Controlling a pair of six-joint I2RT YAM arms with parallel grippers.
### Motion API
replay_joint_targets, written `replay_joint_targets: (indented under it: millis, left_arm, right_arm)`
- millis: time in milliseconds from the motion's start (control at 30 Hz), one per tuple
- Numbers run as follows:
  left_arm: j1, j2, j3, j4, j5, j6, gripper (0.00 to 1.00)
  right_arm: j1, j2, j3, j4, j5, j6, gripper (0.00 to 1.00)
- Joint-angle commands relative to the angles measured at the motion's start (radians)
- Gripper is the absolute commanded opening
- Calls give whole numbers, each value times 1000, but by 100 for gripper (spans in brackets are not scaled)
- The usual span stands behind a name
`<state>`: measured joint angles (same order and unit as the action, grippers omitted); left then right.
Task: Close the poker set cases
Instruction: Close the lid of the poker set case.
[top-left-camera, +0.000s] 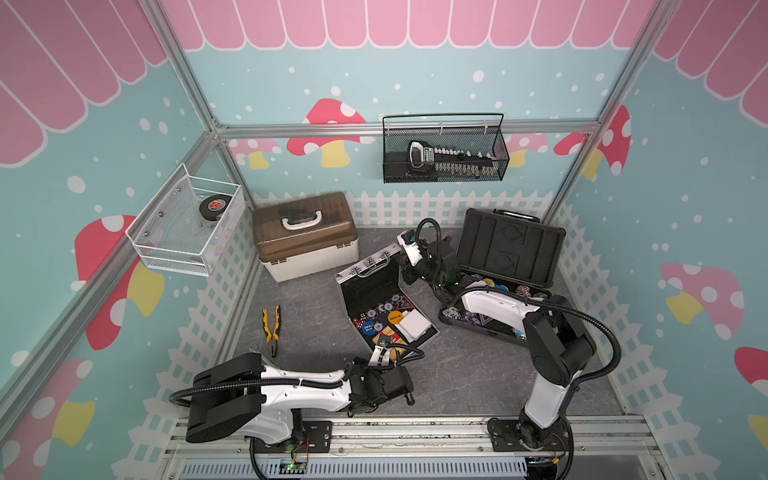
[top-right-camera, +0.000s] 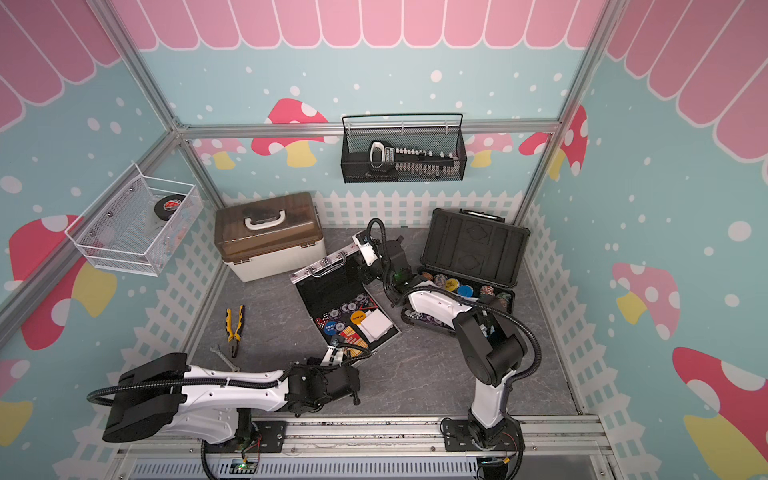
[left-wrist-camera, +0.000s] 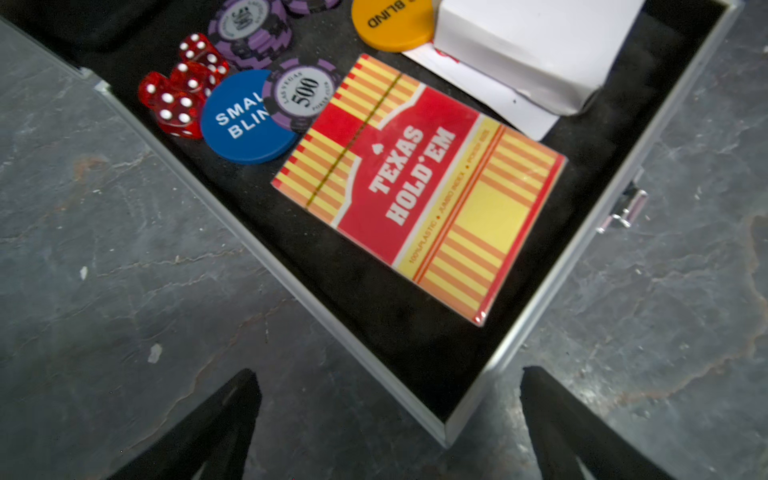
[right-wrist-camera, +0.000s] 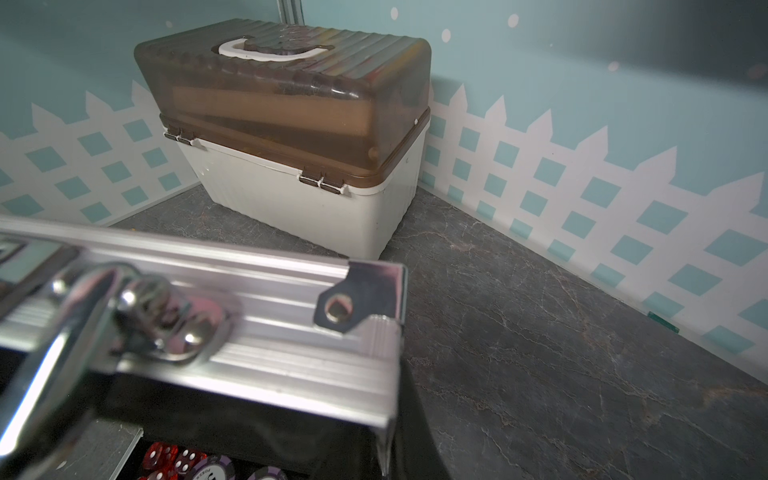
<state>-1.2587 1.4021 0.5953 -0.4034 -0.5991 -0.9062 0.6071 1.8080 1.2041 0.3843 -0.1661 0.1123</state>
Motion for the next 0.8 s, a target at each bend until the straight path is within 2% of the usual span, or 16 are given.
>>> replay_joint_targets:
  millis: [0,400,567,767]
  left_arm:
    - [38,9,-30,24,-35,-58,98]
    - [190,-40,-111,87,-52,-38,99]
    - [313,-113,-177,200,-22,34,99]
    - [390,-118,-165,232,-32,119,99]
  right_arm:
    - [0,-15,-21,20,11,7,0]
    - [0,-37,-59,21,19,12,0]
    - [0,-42,-89,33,36,21,0]
    - [-1,-32,-118,40,35,32,0]
